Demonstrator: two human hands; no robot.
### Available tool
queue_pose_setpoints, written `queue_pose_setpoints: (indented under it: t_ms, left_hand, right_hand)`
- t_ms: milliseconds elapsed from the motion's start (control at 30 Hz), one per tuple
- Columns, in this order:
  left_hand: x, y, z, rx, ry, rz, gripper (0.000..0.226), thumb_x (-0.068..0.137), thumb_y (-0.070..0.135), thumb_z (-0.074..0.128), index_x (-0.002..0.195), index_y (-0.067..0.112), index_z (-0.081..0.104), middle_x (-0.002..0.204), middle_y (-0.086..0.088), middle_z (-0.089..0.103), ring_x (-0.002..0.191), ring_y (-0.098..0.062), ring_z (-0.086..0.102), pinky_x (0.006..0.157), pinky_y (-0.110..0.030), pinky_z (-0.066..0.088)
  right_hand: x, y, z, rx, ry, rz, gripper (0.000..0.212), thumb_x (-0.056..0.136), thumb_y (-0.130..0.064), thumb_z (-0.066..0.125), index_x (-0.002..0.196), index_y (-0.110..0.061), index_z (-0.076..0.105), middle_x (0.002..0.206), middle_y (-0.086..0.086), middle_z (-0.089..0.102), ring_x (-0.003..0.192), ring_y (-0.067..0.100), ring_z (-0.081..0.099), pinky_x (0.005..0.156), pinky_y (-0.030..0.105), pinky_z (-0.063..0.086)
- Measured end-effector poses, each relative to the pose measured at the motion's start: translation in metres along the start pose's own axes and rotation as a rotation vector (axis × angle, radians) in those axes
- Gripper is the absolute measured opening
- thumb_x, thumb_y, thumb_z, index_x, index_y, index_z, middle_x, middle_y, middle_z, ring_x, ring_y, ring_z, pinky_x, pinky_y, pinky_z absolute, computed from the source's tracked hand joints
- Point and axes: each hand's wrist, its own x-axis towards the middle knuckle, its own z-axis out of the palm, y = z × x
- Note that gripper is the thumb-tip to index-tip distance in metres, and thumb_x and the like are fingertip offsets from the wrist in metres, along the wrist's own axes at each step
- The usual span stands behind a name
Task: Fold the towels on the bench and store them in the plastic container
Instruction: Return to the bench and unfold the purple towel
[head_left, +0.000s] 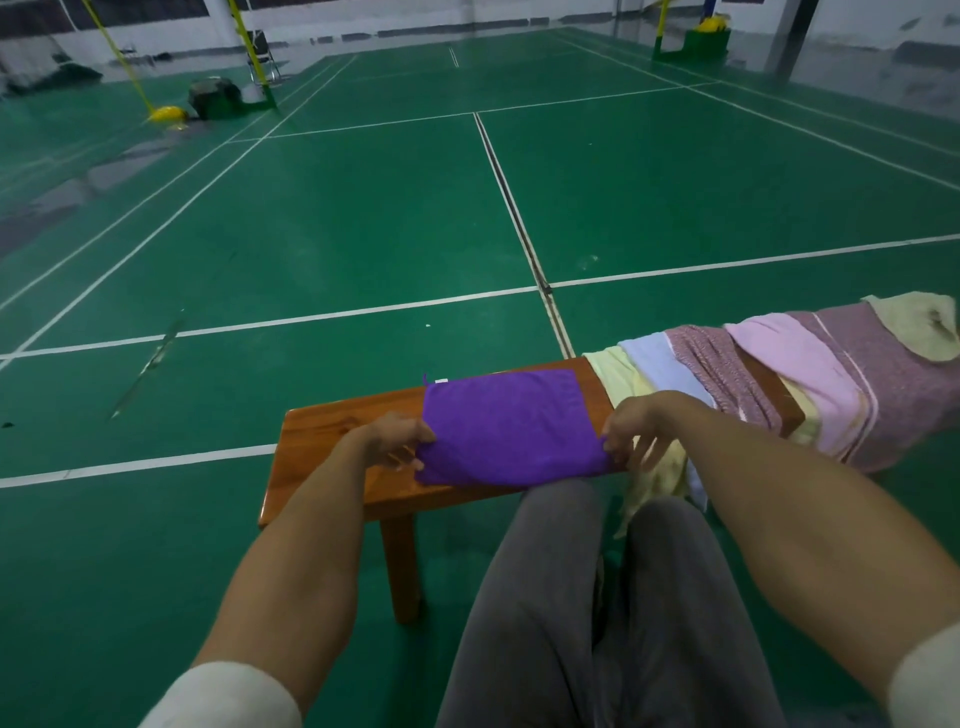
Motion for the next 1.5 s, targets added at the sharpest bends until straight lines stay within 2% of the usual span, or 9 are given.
queue_pose_setpoints:
  t_ms: [133, 300, 433, 600, 767, 1000, 1167, 1333, 1500]
  left_hand:
    - [0.024, 0.019, -0.008, -0.084, 0.275, 0.196, 0.017, 0.102, 0.019, 0.059, 0.109, 0.007, 0.069, 0.088, -0.012, 0.062, 0.055, -0.016, 0.057, 0.048, -0.024, 0.039]
    - [0.059, 0.042, -0.016, -0.011, 0.530, 0.266, 0.016, 0.099, 0.021, 0.064, 0.101, 0.007, 0.072, 0.076, -0.012, 0.068, 0.050, -0.019, 0.060, 0.037, -0.017, 0.041]
    - [0.089, 0.040, -0.024, 0.077, 0.586, 0.246, 0.022, 0.094, 0.033, 0.065, 0.097, 0.014, 0.076, 0.076, -0.010, 0.074, 0.063, -0.024, 0.070, 0.073, -0.034, 0.061]
    - [0.112, 0.037, -0.023, 0.152, 0.635, 0.152, 0.026, 0.093, 0.043, 0.061, 0.105, 0.024, 0.074, 0.103, -0.008, 0.075, 0.099, -0.032, 0.069, 0.090, -0.044, 0.057]
    - [0.131, 0.039, -0.016, 0.215, 0.667, 0.097, 0.027, 0.097, 0.038, 0.059, 0.111, 0.020, 0.074, 0.111, -0.011, 0.073, 0.108, -0.035, 0.066, 0.090, -0.041, 0.053]
    - [0.164, 0.028, -0.003, 0.146, 0.664, 0.040, 0.030, 0.095, 0.035, 0.064, 0.113, 0.012, 0.072, 0.115, -0.018, 0.072, 0.111, -0.037, 0.065, 0.092, -0.040, 0.052]
    - [0.167, 0.035, 0.006, 0.080, 0.640, -0.167, 0.067, 0.083, 0.056, 0.074, 0.119, 0.001, 0.065, 0.125, -0.022, 0.066, 0.116, -0.040, 0.063, 0.093, -0.042, 0.052]
    - [0.166, 0.039, 0.013, 0.114, 0.481, -0.252, 0.091, 0.072, 0.065, 0.080, 0.135, 0.005, 0.055, 0.140, -0.017, 0.058, 0.127, -0.035, 0.058, 0.100, -0.040, 0.050]
    - [0.171, 0.029, 0.011, -0.012, 0.384, -0.187, 0.073, 0.074, 0.046, 0.088, 0.126, 0.002, 0.062, 0.133, -0.015, 0.063, 0.118, -0.032, 0.062, 0.101, -0.040, 0.051]
  right_hand:
    - [0.019, -0.013, -0.015, 0.104, 0.262, -0.155, 0.020, 0.096, -0.018, 0.068, 0.111, -0.005, 0.067, 0.107, 0.014, 0.068, 0.094, 0.033, 0.068, 0.068, 0.041, 0.062]
    - [0.037, -0.032, -0.032, 0.147, 0.465, -0.227, 0.010, 0.095, -0.014, 0.068, 0.099, -0.005, 0.069, 0.096, 0.017, 0.071, 0.086, 0.033, 0.073, 0.053, 0.031, 0.057]
    - [0.061, -0.045, -0.044, 0.146, 0.555, -0.216, 0.008, 0.091, -0.015, 0.069, 0.094, -0.008, 0.072, 0.091, 0.014, 0.071, 0.082, 0.030, 0.073, 0.054, 0.029, 0.056]
    - [0.100, -0.058, -0.048, 0.041, 0.651, -0.159, 0.015, 0.087, -0.025, 0.070, 0.094, -0.013, 0.075, 0.095, 0.012, 0.073, 0.085, 0.032, 0.070, 0.080, 0.045, 0.062]
    - [0.133, -0.066, -0.044, -0.101, 0.716, -0.105, 0.020, 0.092, -0.025, 0.065, 0.107, -0.015, 0.072, 0.105, 0.011, 0.071, 0.094, 0.033, 0.067, 0.071, 0.033, 0.048]
    - [0.169, -0.059, -0.031, -0.043, 0.681, -0.076, 0.030, 0.090, -0.021, 0.058, 0.118, -0.016, 0.066, 0.116, 0.011, 0.068, 0.105, 0.034, 0.065, 0.079, 0.035, 0.049]
    - [0.171, -0.070, -0.016, 0.137, 0.675, 0.053, 0.050, 0.089, -0.026, 0.063, 0.135, -0.009, 0.053, 0.135, 0.016, 0.057, 0.123, 0.038, 0.058, 0.097, 0.040, 0.049]
    - [0.170, -0.080, 0.000, 0.244, 0.575, 0.055, 0.061, 0.083, -0.039, 0.072, 0.136, -0.012, 0.057, 0.136, 0.011, 0.061, 0.120, 0.033, 0.062, 0.094, 0.036, 0.050]
    - [0.164, -0.075, 0.009, 0.293, 0.642, 0.035, 0.060, 0.083, -0.039, 0.069, 0.136, -0.013, 0.057, 0.134, 0.011, 0.063, 0.119, 0.034, 0.062, 0.099, 0.039, 0.051]
